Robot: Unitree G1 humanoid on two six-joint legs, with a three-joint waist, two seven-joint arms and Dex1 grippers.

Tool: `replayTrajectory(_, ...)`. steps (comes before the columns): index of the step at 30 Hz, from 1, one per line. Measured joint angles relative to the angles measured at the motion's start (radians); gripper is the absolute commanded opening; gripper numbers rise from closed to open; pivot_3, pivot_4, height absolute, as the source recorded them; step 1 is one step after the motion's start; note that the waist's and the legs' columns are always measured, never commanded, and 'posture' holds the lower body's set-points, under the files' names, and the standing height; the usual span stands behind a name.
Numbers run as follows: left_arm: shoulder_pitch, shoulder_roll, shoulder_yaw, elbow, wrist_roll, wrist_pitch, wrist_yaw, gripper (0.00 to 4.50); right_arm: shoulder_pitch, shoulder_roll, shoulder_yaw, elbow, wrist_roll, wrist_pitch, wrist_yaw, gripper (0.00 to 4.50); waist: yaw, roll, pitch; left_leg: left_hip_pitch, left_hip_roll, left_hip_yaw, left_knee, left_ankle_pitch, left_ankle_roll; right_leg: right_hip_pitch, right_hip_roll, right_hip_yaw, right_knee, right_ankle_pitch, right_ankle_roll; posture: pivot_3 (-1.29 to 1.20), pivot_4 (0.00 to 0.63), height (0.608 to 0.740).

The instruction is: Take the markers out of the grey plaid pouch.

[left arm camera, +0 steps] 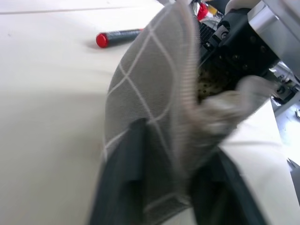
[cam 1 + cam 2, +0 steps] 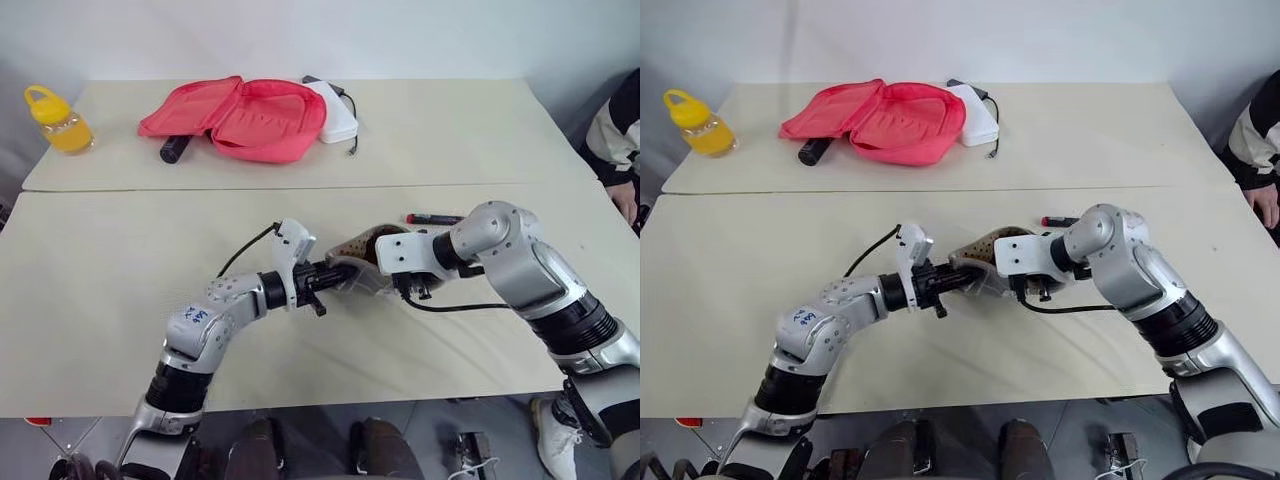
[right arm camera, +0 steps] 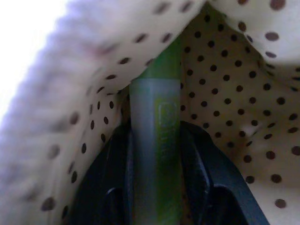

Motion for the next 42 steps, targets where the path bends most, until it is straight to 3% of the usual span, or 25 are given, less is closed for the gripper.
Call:
replayTrajectory(2, 0.003, 0.03, 0.0, -0.004, 0.001, 0.0, -0.023, 2.34, 0.0, 0.0, 0.0, -0.008, 0.001, -0.003, 0.001, 1.03, -0.001, 0.0, 0.0, 0.0, 0.0, 0.0, 0.0, 0.0, 0.0, 0.0, 0.0, 0.0, 0.0, 0.0, 0.0, 0.0, 0.15, 0.74)
replayTrajectory(13, -0.017, 0.163, -0.048, -0.061, 0.124, -0.145, -0.114, 2.34, -0.002, 0.0, 0.0, -0.009, 0.001, -0.007, 0.001, 1.03, 0.001, 0.0, 0.0, 0.0, 0.0, 0.001, 0.0, 0.0, 0.0, 0.0, 0.0, 0.0, 0.0, 0.0, 0.0, 0.0, 0.15, 0.74)
replayTrajectory(25, -0.008, 0.147, 0.022, -0.103, 0.038, -0.087, -0.138, 2.34, -0.002, 0.0, 0.001, -0.008, 0.0, -0.008, 0.001, 1.03, 0.001, 0.0, 0.0, 0.0, 0.0, 0.0, 0.0, 0.0, 0.0, 0.0, 0.0, 0.0, 0.0, 0.0, 0.0, 0.0, 0.15, 0.74)
replayTrajectory(32, 0.018, 0.145, 0.043, -0.126, 0.016, -0.083, -0.144, 0.16, -0.002, 0.001, 0.002, -0.008, 0.0, -0.008, -0.001, 1.03, 0.001, 0.0, 0.0, 0.0, 0.0, 0.0, 0.0, 0.0, 0.0, 0.0, 0.0, 0.0, 0.0, 0.0, 0.0, 0.0, 0.15, 0.74)
replayTrajectory(42, 0.025, 0.146, 0.024, -0.126, 0.066, -0.149, -0.148, 0.0, -0.006, 0.019, -0.006, -0.006, 0.015, -0.008, -0.012, 1.03, 0.0, 0.0, 0.0, 0.0, 0.0, 0.001, 0.001, 0.0, 0.0, 0.0, 0.0, 0.0, 0.001, 0.0, 0.0, 0.0, 0.15, 0.74)
